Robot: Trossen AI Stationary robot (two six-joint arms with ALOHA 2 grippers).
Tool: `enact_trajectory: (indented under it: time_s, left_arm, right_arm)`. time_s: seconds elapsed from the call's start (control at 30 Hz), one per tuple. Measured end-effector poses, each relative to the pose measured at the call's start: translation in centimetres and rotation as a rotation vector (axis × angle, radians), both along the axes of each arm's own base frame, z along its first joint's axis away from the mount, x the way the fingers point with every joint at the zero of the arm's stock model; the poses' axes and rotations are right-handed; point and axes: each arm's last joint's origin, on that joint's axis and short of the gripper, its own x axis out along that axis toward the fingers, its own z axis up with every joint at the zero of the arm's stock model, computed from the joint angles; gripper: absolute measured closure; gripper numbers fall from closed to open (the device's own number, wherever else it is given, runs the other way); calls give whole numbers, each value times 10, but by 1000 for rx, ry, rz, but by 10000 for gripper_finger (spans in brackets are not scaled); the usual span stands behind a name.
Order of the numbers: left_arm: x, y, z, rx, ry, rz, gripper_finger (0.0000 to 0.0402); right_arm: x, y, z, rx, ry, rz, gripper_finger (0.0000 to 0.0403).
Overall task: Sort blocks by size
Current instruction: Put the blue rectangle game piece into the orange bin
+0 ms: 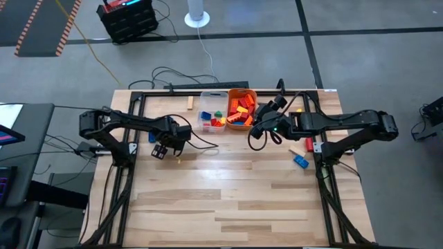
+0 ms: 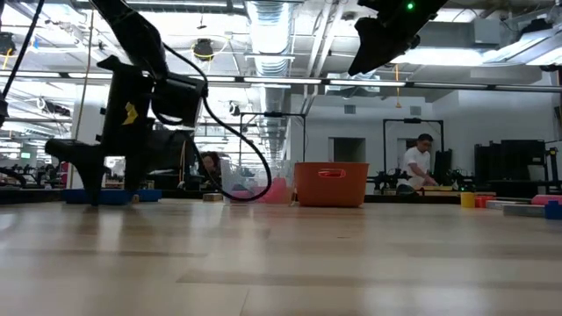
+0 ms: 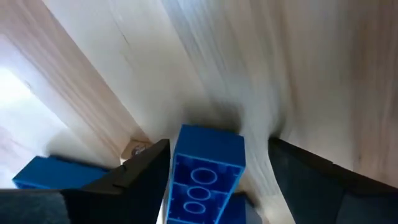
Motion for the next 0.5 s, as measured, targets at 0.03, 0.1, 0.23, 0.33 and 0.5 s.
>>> enact_trajectory:
  time_s: [0.03,0.1,0.23,0.33,0.5]
  left_arm:
    - [-1,0,-1,12,7,2,138]
    - [-2,0,-1,36,16,10,146]
    - [-4,1,-2,66,42,-5,190]
    - [-4,2,-2,86,46,-16,247]
    - [-1,1,2,116,23,57,280]
  right_arm:
    - [0,0,0,0,0,0,143]
    - [0,0,0,0,0,0,143]
    - [0,0,0,0,0,0,143]
    - [0,0,0,0,-1,0,143]
    - [0,0,0,0,0,0,143]
